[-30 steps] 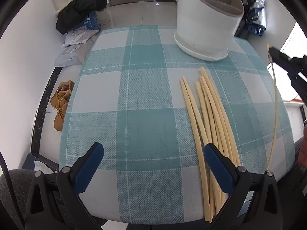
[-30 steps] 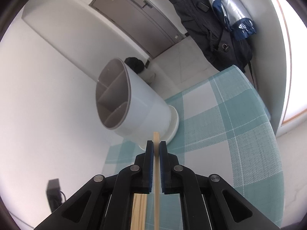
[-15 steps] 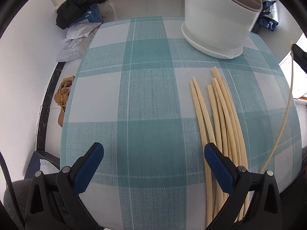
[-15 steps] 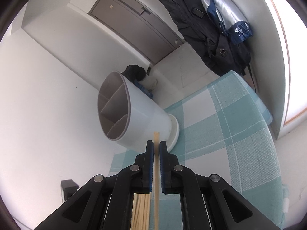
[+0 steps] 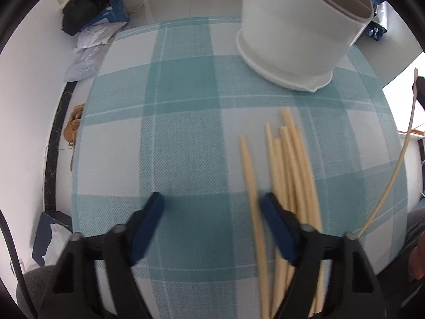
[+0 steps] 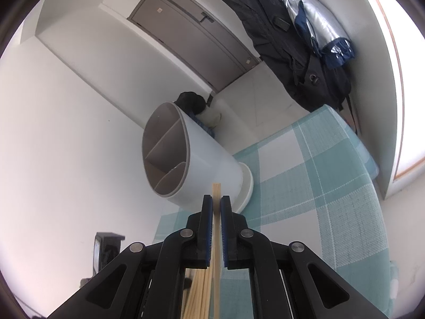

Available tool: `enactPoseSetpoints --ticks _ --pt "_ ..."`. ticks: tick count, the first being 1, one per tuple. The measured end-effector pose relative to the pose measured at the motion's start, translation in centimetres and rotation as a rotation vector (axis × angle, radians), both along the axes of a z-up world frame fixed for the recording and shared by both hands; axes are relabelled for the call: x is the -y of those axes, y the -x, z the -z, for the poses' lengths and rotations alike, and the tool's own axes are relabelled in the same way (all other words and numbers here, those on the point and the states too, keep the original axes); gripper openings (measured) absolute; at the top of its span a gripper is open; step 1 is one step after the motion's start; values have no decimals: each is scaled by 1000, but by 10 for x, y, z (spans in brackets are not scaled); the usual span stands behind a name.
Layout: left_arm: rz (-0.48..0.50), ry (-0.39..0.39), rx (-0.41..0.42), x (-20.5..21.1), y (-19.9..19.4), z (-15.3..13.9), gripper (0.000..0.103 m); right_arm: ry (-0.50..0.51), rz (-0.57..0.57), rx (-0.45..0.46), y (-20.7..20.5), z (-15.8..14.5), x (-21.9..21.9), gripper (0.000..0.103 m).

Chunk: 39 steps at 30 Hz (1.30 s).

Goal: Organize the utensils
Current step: 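Close the right gripper on one chopstick and lift it, then carry the chopstick up and over the white caddy with the right gripper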

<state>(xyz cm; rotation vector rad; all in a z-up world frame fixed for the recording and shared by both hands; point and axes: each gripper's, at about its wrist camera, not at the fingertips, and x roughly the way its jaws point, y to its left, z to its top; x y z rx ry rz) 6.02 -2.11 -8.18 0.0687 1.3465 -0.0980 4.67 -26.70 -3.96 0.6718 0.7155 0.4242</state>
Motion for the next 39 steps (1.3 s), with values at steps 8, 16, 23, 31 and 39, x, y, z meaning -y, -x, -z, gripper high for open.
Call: enactPoseSetpoints --ticks 8,16,23,31,39 --pt "21 11 -35 18 -22 0 4 39 -6 9 1 -2 -5 5" --pt "-5 57 -29 2 -22 -2 2 106 -23 50 12 -9 -13 5" --pt "-31 117 89 -15 -10 -30 2 276 -78 172 33 -28 -41 5" --pt "0 234 358 -29 22 -85 2 366 -103 304 60 -50 -66 5" --pt "36 256 497 -33 38 -106 2 420 -72 364 74 -67 -76 5"
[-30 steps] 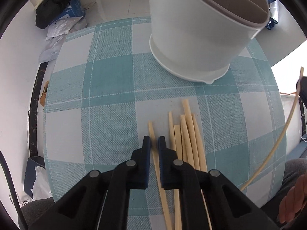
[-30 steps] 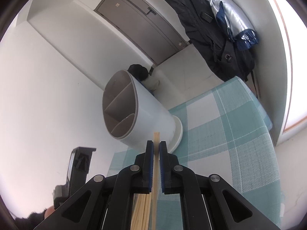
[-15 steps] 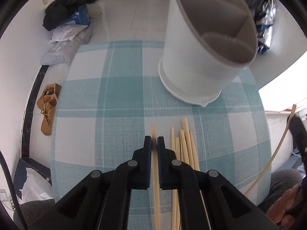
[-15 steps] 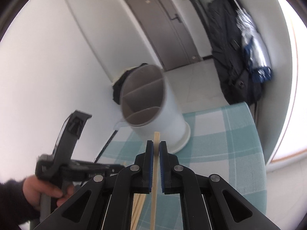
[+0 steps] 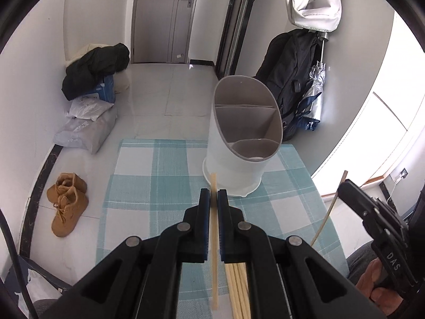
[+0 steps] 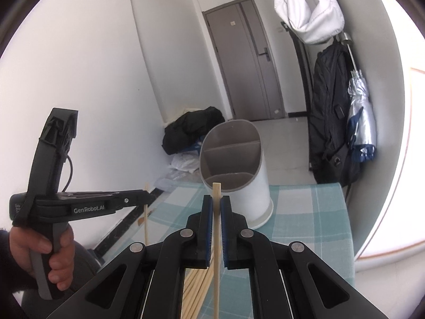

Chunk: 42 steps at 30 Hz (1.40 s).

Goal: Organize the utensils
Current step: 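Carry the chopstick up and over the white caddy with the right gripper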

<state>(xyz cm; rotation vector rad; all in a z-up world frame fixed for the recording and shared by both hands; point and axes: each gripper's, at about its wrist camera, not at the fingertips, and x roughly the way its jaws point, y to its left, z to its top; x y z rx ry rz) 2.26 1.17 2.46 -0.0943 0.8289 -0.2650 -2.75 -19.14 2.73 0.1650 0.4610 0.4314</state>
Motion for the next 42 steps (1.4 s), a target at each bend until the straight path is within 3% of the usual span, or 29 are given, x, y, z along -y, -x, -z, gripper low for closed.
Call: enactPoseSetpoints --ticks 5,23,30,42 --pt "3 38 -46 -9 -4 0 2 0 -1 5 4 -7 -7 5" --pt "87 37 -31 5 -5 -37 1 -23 -32 65 -7 -33 -16 5" --pt "128 67 -30 15 -17 -66 1 -19 -41 121 -24 -60 -9 5" --pt "97 215 28 -4 -63 -137 1 37 -76 265 -79 -135 -9 5"
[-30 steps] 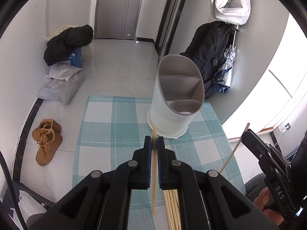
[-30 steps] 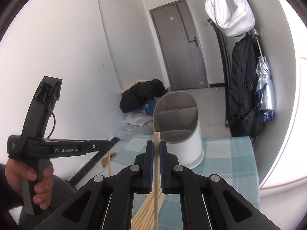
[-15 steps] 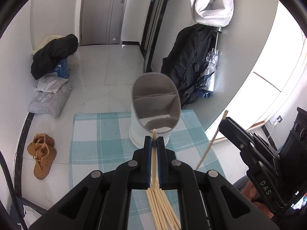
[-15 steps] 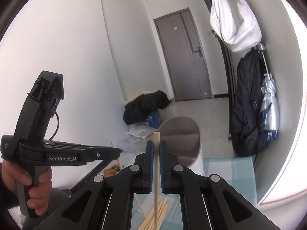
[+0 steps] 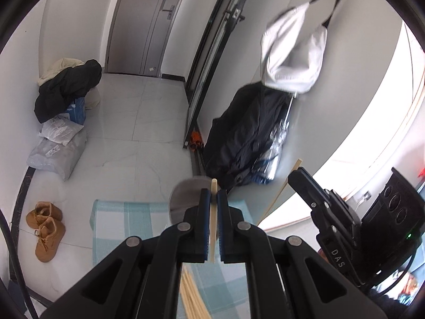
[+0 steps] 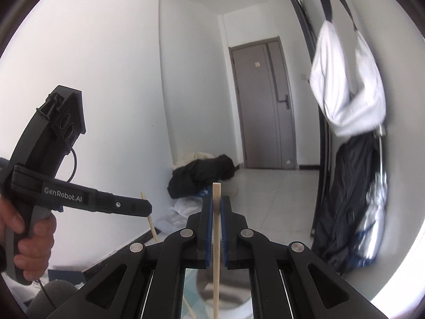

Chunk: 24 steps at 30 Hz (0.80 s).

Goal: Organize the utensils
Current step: 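Carry the chopstick up and over the white caddy with the right gripper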

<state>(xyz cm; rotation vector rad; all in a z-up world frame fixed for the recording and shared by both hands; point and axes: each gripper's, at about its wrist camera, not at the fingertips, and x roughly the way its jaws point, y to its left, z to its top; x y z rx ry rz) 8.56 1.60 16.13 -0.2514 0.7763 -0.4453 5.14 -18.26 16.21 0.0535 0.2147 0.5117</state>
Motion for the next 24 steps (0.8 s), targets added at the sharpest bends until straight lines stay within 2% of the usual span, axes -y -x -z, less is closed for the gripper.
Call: enactPoseSetpoints --ticks 6,9,18,24 --pt "-32 8 25 1 -31 -19 1 8 -17 58 -37 -28 -6 5" --pt "-47 2 33 1 -43 -20 1 19 -15 64 -55 -32 -10 5" --pt "-62 -28 40 2 -74 -4 1 24 -8 48 -96 -7 -15 5" --pt "-64 -53 27 2 -85 12 1 58 -29 51 -106 10 -22 5"
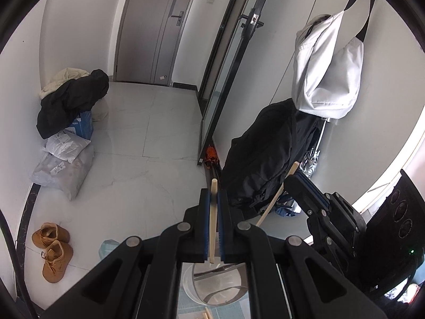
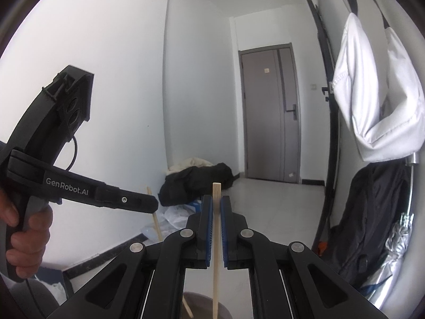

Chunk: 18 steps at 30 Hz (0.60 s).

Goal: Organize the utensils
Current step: 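Carry the chopstick up and over the white caddy with the right gripper, then open the right gripper to drop the chopstick into the caddy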

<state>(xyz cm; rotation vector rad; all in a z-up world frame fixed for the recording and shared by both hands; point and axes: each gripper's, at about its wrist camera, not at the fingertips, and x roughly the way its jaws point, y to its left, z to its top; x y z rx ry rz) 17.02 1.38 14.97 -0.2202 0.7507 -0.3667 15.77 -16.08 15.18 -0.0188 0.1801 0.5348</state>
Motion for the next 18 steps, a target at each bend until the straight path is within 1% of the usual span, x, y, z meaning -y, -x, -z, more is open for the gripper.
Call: enactPoseSetpoints --ticks 5,8,10,12,13,14,15,17,18 --pt "-5 8 -39 -3 -10 14 1 46 -47 -10 5 16 -7 5" --pt "15 21 -86 -2 -16 22 2 69 -66 -22 6 24 -9 5" --pt "11 5 -132 -2 -19 29 2 77 -95 -49 6 28 -10 5" --pt "-6 4 -149 -5 -19 33 3 88 -93 -73 7 30 -9 9" --pt "-19 9 -146 -8 -17 33 4 87 -86 -91 8 31 -6 17" --pt "-30 11 -143 -10 -15 32 8 82 -75 -103 10 30 -3 28" --pt "-41 8 -140 -12 -12 31 13 69 -62 -114 13 30 1 33" --pt "-75 5 -121 -17 -4 26 45 19 -56 -132 24 28 13 35" --pt "-92 3 -105 -19 0 24 51 13 -47 -140 28 28 15 37"
